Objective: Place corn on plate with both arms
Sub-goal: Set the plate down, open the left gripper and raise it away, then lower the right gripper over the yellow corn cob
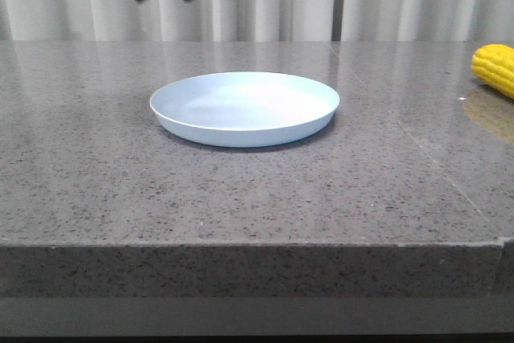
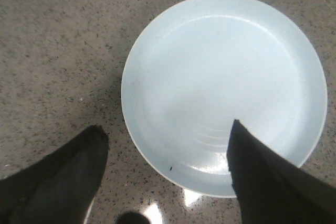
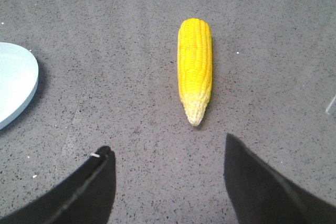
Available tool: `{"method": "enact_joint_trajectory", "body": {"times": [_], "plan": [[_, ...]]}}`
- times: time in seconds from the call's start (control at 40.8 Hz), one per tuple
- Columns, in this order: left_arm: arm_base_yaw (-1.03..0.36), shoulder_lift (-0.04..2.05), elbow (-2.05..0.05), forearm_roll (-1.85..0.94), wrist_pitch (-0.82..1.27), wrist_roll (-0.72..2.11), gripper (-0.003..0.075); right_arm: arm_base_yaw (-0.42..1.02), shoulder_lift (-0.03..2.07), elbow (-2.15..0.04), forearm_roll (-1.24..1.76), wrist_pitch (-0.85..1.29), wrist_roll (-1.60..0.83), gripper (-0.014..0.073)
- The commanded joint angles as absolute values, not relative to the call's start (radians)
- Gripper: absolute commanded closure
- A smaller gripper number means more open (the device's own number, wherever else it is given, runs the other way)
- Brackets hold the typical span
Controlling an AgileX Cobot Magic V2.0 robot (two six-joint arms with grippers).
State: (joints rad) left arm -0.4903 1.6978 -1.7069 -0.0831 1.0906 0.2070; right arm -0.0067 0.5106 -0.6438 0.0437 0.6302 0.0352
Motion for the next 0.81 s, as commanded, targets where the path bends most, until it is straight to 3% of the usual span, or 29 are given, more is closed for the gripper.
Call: {"method": "enact_joint_trajectory", "body": {"times": [0.0, 0.294, 0.785], "plan": [[-0.566, 1.562, -1.708, 0.047, 1.053, 0.106, 0.0247, -0.007, 0.520, -0.668, 0.030, 0.563, 0.033, 0.0114], [-0.711, 1.287, -1.471, 0.161, 0.994, -0.007, 0.0247, -0.007, 0.520, -0.668, 0.030, 0.563, 0.033, 0.0114], [-0.715, 0.851, -1.050, 0.156, 0.880, -0.063, 0.0247, -0.007, 0.520, -0.668, 0.030, 0.563, 0.033, 0.0114]]}}
